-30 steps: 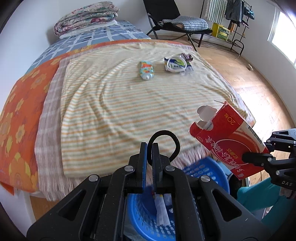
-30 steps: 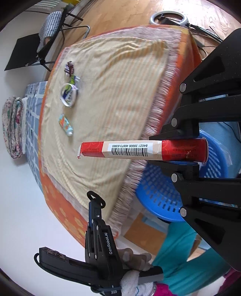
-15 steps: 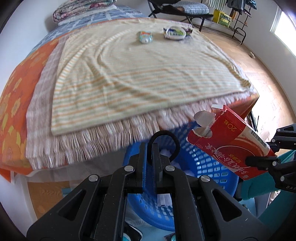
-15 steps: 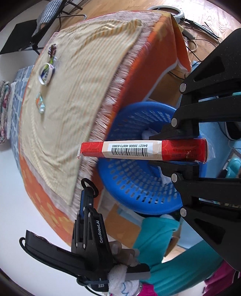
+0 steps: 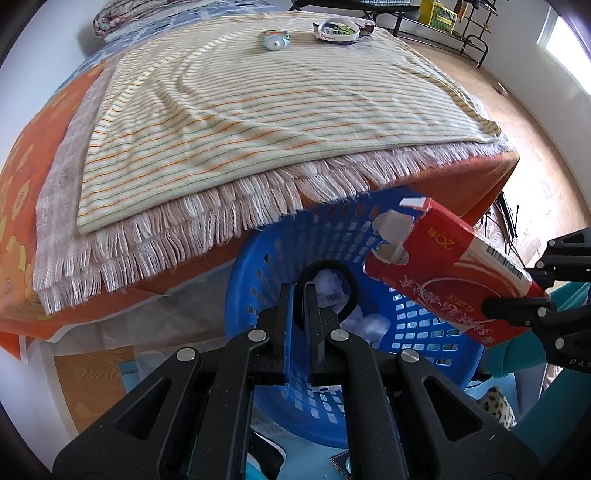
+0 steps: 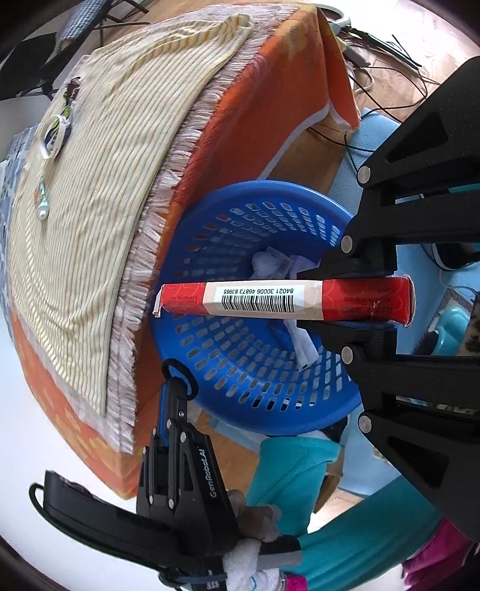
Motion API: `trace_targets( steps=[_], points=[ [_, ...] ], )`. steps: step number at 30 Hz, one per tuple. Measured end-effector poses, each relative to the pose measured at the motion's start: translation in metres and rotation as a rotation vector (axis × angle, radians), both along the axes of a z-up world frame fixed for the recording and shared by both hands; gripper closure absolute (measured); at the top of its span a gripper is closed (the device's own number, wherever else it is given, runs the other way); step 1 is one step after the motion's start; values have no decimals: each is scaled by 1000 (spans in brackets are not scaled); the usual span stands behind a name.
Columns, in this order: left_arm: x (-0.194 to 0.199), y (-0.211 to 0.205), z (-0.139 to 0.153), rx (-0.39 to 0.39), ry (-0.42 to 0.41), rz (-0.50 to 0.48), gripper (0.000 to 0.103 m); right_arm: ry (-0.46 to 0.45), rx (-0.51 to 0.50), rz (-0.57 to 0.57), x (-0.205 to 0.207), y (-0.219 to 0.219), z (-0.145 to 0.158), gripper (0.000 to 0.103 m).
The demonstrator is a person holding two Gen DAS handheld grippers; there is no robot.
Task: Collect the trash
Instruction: 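Open both tools to drop the hair tie and red box into the basket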
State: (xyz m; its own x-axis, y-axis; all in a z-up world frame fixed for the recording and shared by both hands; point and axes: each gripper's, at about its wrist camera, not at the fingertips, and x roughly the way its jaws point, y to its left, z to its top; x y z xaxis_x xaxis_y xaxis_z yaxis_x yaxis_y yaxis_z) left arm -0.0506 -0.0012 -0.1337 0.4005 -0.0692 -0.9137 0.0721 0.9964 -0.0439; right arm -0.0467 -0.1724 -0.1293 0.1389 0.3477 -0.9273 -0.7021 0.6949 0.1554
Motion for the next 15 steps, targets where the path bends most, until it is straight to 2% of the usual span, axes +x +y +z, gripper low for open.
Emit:
trace_targets(
  steps=[15],
  points=[
    [2,-4,-4,13,14,-6,99,2,11,-37,7,-5,1,86]
  ],
)
